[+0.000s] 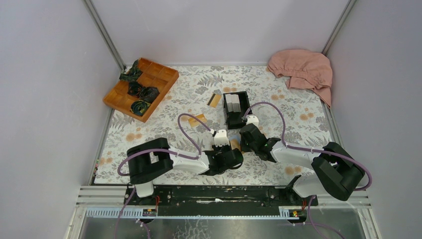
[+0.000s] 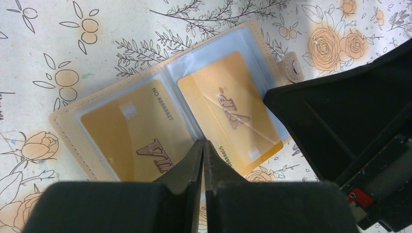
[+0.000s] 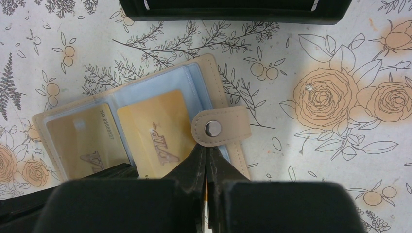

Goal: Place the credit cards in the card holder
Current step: Insert the credit card into the card holder.

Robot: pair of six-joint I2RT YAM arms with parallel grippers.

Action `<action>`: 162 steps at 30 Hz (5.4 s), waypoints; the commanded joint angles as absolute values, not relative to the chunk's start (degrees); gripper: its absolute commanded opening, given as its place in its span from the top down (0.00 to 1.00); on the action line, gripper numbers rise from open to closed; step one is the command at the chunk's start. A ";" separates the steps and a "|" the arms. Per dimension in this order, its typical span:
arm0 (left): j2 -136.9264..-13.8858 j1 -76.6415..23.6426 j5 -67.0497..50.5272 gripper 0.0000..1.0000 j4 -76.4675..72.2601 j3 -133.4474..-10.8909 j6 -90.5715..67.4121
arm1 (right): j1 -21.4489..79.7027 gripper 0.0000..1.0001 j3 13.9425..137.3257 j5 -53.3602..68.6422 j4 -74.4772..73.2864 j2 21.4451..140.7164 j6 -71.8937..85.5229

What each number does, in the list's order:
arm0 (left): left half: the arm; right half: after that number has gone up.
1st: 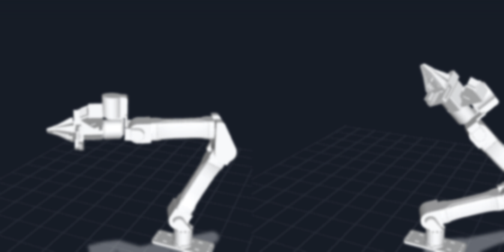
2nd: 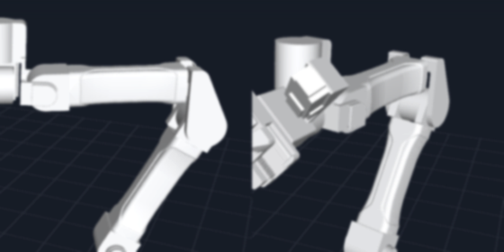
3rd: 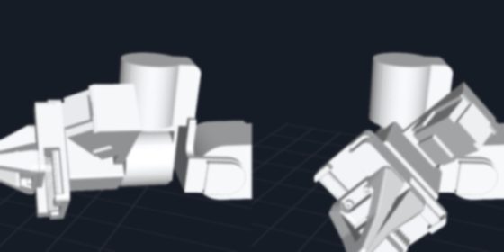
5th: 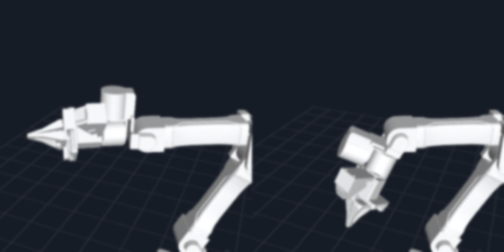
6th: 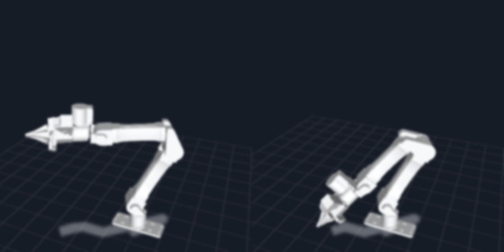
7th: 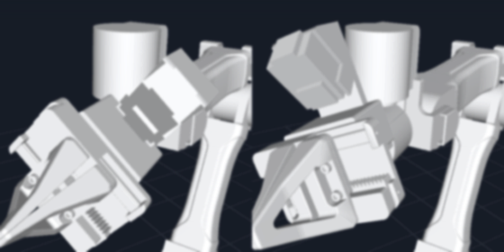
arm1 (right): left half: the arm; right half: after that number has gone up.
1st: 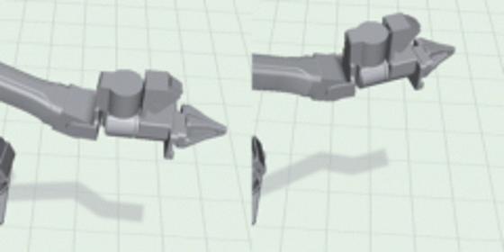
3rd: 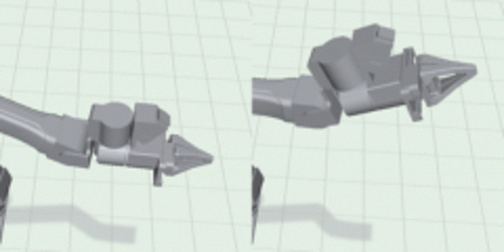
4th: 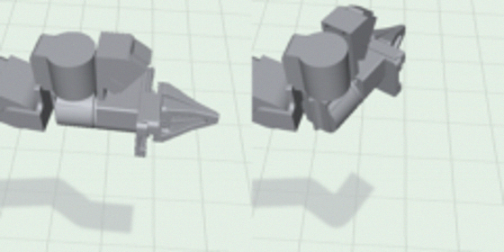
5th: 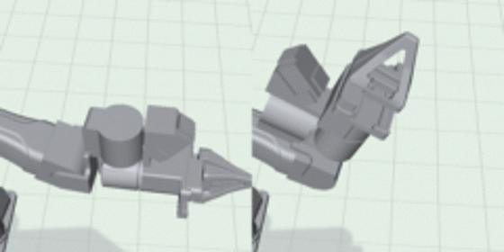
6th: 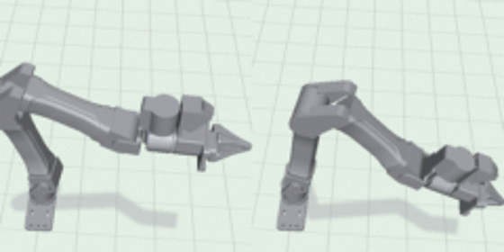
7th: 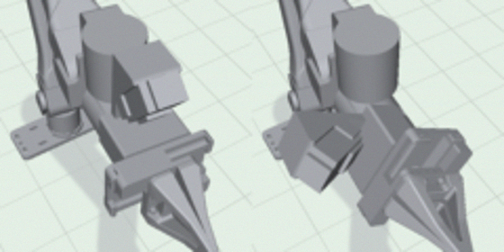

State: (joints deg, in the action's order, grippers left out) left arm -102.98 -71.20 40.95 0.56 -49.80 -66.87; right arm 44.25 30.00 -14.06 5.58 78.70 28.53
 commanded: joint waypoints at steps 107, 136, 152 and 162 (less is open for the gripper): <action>-105.61 -69.02 37.28 1.00 -5.81 -40.74 -73.55 | 53.62 1.00 35.14 -31.45 -5.37 78.70 34.07; -103.89 -68.99 37.40 0.99 -4.09 -40.23 -72.20 | 46.23 0.81 37.49 -19.20 -2.92 78.99 29.49; -103.20 -67.96 36.86 0.99 -3.81 -38.35 -70.81 | 44.12 0.67 37.98 -16.66 -2.69 81.59 29.05; -103.52 -67.28 36.12 0.99 -3.76 -38.03 -69.44 | 42.31 0.67 35.29 -12.87 0.00 82.20 29.79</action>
